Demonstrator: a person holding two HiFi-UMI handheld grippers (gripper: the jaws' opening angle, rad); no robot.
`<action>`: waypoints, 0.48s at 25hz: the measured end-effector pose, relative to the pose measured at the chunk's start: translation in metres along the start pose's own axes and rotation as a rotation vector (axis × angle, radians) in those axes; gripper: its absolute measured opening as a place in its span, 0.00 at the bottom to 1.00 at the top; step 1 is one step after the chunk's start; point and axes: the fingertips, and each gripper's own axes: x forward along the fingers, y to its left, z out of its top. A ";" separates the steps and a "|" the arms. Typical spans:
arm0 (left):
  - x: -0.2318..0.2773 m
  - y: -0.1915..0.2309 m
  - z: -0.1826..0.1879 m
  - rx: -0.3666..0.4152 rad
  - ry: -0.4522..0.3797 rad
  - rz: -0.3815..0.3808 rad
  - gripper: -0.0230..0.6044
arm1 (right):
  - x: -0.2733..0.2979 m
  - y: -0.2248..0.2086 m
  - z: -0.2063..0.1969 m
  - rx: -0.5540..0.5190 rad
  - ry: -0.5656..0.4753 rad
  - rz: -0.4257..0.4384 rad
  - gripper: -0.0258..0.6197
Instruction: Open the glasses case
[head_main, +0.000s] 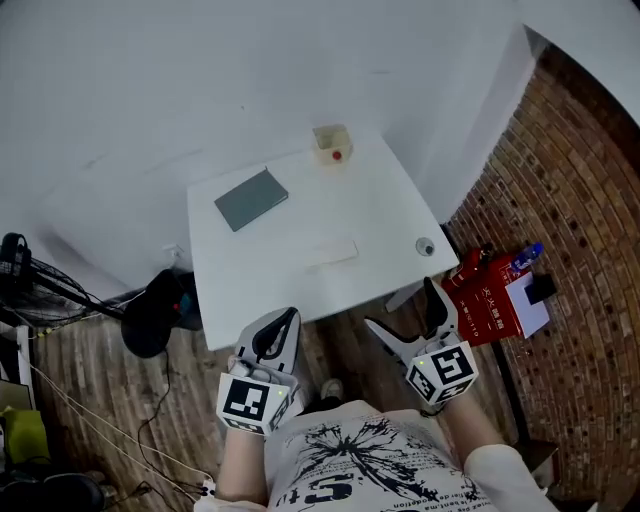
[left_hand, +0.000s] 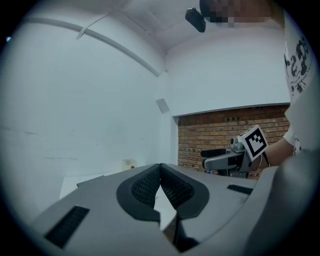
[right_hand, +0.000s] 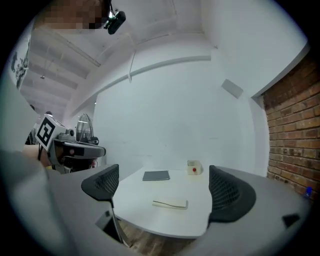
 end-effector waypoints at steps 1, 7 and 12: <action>0.009 0.010 0.000 -0.001 0.007 -0.002 0.06 | 0.014 -0.005 0.000 -0.001 0.013 -0.010 0.91; 0.054 0.055 -0.017 -0.029 0.070 -0.005 0.06 | 0.082 -0.028 -0.017 -0.003 0.113 -0.024 0.91; 0.086 0.077 -0.044 -0.066 0.118 0.015 0.06 | 0.129 -0.041 -0.045 -0.012 0.213 0.035 0.91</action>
